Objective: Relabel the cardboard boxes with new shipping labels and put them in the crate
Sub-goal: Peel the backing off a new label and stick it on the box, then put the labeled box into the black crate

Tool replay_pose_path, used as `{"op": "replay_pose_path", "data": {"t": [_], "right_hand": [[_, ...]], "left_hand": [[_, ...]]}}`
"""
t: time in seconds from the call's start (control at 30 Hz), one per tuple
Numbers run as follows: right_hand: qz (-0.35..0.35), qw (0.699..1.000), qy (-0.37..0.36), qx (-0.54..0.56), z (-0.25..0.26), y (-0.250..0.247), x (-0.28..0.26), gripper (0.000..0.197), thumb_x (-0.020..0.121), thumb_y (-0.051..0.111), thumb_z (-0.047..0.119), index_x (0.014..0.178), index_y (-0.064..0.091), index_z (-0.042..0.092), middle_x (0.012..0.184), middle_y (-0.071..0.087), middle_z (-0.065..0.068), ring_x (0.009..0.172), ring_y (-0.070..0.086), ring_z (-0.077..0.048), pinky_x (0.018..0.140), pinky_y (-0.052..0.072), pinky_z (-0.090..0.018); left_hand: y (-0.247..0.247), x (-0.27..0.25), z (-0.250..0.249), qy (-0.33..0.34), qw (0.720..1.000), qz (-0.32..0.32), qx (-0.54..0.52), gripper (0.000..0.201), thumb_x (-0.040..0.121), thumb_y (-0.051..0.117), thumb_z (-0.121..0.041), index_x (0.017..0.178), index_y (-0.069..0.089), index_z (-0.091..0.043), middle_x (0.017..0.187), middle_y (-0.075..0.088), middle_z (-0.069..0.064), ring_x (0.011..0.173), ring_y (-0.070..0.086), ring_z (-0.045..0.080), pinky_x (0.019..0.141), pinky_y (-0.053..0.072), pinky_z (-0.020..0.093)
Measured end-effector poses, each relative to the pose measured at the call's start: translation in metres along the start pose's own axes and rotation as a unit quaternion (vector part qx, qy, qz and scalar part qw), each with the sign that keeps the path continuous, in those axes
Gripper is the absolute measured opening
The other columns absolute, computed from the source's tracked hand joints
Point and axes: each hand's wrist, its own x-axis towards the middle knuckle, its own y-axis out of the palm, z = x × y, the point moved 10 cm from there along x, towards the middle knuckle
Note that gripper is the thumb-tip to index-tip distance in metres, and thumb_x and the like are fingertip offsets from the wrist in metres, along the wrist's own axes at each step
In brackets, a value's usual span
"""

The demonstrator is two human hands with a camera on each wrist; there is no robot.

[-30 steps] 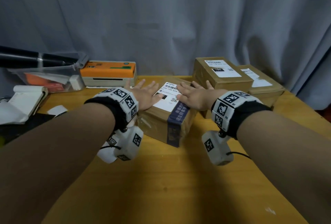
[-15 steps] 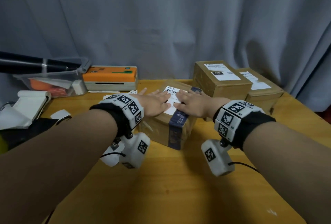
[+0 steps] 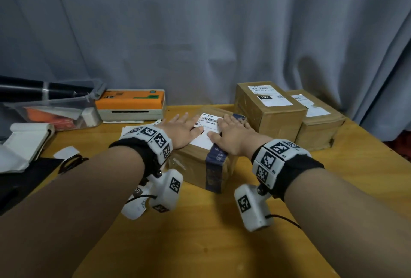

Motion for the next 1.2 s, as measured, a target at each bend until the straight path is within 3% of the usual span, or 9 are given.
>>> {"op": "replay_pose_path", "data": {"t": [0.13,0.23,0.3,0.37,0.5,0.7,0.83,1.03,1.2], "right_hand": [[0.009,0.999,0.007,0.036,-0.004,0.006,-0.007,0.097,0.079,0.03,0.08,0.152,0.0,0.025,0.159,-0.012,-0.002,0.146,-0.014,-0.028,0.115,0.0,-0.055],[-0.024,0.988,0.026,0.148,-0.01,0.009,-0.015,0.108,0.073,0.046,0.079,0.152,-0.001,0.022,0.158,-0.018,-0.009,0.145,-0.017,-0.033,0.118,0.0,-0.048],[-0.07,0.952,0.051,0.293,-0.02,0.015,-0.022,0.117,0.07,0.06,0.071,0.151,-0.006,0.018,0.158,-0.01,-0.012,0.146,0.0,-0.032,0.119,0.011,-0.043],[-0.094,0.884,0.086,0.45,-0.032,0.028,-0.029,0.123,0.067,0.07,0.065,0.15,-0.006,0.016,0.154,0.021,-0.01,0.141,0.027,-0.029,0.114,0.027,-0.041],[0.003,0.802,0.14,0.58,-0.03,0.065,-0.041,0.088,0.076,0.065,0.059,0.144,0.031,0.014,0.138,0.05,-0.004,0.123,0.048,-0.027,0.098,0.038,-0.039],[-0.06,0.74,0.093,0.664,-0.022,0.038,-0.037,0.069,0.079,0.07,0.043,0.136,0.034,0.03,0.112,0.063,0.004,0.094,0.061,-0.016,0.084,0.046,-0.038],[-0.065,0.743,0.053,0.664,-0.011,0.012,-0.028,0.073,0.075,0.075,0.041,0.136,0.035,0.031,0.113,0.065,0.003,0.095,0.065,-0.015,0.073,0.05,-0.032],[-0.09,0.758,0.066,0.642,-0.006,-0.013,-0.018,0.077,0.07,0.081,0.035,0.131,0.037,0.017,0.116,0.063,-0.002,0.093,0.066,-0.014,0.069,0.052,-0.024],[-0.133,0.76,0.066,0.633,-0.016,-0.02,-0.043,0.079,0.067,0.083,0.038,0.13,0.041,0.013,0.113,0.066,-0.004,0.093,0.068,-0.017,0.076,0.056,-0.029]], "left_hand": [[0.009,-0.017,0.01,-0.011,0.993,0.033,-0.109,0.075,0.09,0.018,-0.068,0.15,-0.008,-0.029,0.159,0.014,0.005,0.144,0.022,0.027,0.117,0.019,0.042],[0.001,-0.028,0.007,-0.043,0.988,-0.006,-0.151,0.07,0.097,0.02,-0.057,0.149,0.017,-0.011,0.152,0.032,0.012,0.137,0.035,0.029,0.109,0.027,0.036],[-0.003,-0.032,0.008,-0.042,0.982,-0.035,-0.179,0.063,0.1,0.02,-0.05,0.138,0.04,-0.005,0.14,0.047,0.014,0.127,0.046,0.03,0.102,0.033,0.034],[-0.001,-0.034,0.014,-0.047,0.97,-0.066,-0.229,0.061,0.1,0.021,-0.047,0.13,0.05,-0.002,0.132,0.054,0.017,0.12,0.051,0.031,0.101,0.037,0.035],[0.009,-0.042,0.022,-0.049,0.935,-0.093,-0.338,0.06,0.098,0.03,-0.048,0.123,0.055,0.0,0.124,0.059,0.019,0.113,0.056,0.034,0.101,0.043,0.044],[0.005,-0.05,0.035,-0.058,0.826,-0.125,-0.547,0.059,0.078,0.055,-0.06,0.115,0.061,-0.015,0.112,0.067,0.006,0.1,0.064,0.024,0.093,0.05,0.042],[-0.002,-0.042,0.033,-0.038,0.786,-0.089,-0.61,0.049,0.082,0.057,-0.054,0.115,0.063,-0.018,0.106,0.072,0.0,0.096,0.068,0.017,0.088,0.052,0.033],[-0.017,-0.041,0.036,-0.026,0.791,-0.09,-0.604,0.046,0.086,0.057,-0.051,0.119,0.059,-0.02,0.106,0.072,-0.002,0.089,0.069,0.012,0.066,0.052,0.024],[-0.031,-0.053,0.022,0.004,0.804,-0.103,-0.586,0.067,0.074,0.06,-0.064,0.121,0.059,-0.016,0.104,0.073,0.001,0.09,0.071,0.017,0.081,0.054,0.032]]}}
